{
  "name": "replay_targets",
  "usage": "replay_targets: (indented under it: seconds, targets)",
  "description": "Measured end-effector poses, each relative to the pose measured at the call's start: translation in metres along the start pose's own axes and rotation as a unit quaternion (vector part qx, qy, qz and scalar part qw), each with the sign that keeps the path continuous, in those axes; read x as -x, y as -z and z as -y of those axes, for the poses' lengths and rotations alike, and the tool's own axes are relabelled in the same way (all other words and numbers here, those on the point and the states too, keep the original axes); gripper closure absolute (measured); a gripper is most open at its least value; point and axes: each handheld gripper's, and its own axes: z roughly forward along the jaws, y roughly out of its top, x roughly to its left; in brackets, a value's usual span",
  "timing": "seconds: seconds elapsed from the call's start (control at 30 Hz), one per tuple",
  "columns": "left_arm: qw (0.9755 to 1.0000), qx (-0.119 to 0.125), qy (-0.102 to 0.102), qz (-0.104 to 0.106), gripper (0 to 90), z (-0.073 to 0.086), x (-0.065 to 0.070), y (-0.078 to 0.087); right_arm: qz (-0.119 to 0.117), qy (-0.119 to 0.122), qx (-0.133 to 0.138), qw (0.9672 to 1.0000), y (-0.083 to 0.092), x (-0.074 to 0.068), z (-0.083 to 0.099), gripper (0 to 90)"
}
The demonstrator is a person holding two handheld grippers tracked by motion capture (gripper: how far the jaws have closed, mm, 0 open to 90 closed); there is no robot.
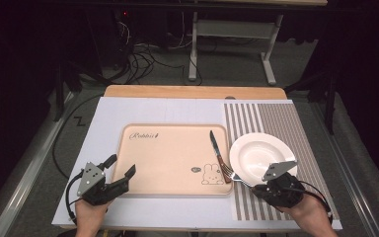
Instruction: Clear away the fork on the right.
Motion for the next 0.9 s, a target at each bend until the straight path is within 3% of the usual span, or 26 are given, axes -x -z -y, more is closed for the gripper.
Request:
replay_targets:
  seconds: [0.5,0.9]
  targets:
    - [1.0000,0.002,0.003,-0.001,27.7,0.000,-0.002,0.001,-0.004,-0.034,0.008,0.9994,-0.016,0.002,-0.043,79.3]
    - [1.0000,0.006,0.004,0.000,27.7,0.000,-0.002,0.003,-0.006,-0.046,0.009,0.9989,-0.026,0.001,-0.074,79.3]
